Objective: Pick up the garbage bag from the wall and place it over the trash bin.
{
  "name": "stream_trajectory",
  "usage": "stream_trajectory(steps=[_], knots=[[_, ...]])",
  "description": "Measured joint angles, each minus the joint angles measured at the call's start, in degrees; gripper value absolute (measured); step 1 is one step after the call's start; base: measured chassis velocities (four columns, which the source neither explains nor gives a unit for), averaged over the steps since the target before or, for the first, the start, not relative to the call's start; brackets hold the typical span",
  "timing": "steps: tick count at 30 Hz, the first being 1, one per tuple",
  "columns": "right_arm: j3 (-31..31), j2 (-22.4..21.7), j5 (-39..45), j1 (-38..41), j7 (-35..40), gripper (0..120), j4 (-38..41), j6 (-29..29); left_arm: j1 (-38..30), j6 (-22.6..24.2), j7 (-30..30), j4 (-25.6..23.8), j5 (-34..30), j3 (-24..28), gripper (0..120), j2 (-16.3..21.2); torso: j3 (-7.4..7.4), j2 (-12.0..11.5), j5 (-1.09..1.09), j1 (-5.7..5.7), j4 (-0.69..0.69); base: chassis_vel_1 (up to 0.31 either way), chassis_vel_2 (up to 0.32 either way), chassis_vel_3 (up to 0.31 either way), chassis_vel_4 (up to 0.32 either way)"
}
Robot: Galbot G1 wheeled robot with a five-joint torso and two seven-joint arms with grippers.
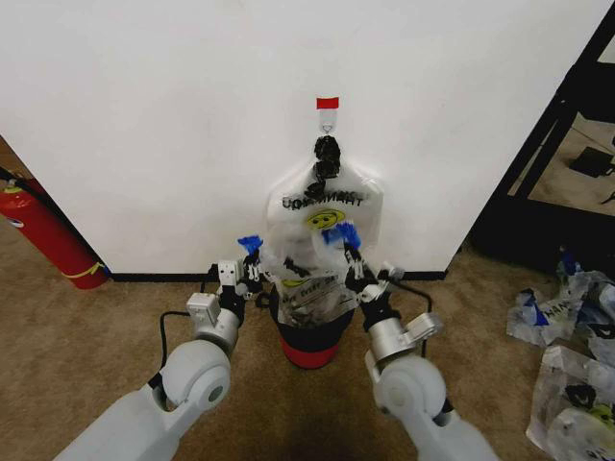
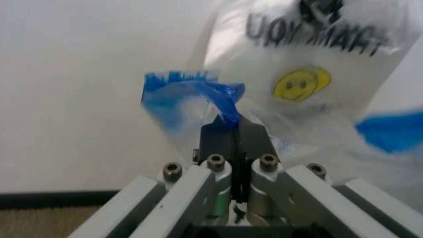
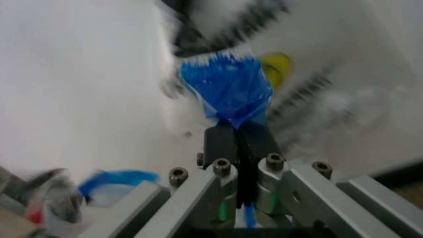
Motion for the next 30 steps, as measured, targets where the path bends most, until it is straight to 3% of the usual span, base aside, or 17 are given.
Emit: stream_trajectory(steps=[14,30], knots=[[1.18,-2.59,-3.96,-5.53,7.18,0,-0.29,-2.5,11.39,-1.58,-0.59,-0.31,6.98,4.25,0,-2.39,0.0,0.0,0.01,0.0,0.02,0.0,0.0,0.0,0.0],[2.25,-2.35,-9.13,-10.71,15.63,0,1.87,-7.49,17.88,-0.06,-2.11,-3.28,8.96,3.16,0,-0.62,0.0,0.0,0.0,0.0,0.01,0.0,0.0,0.0,0.0]])
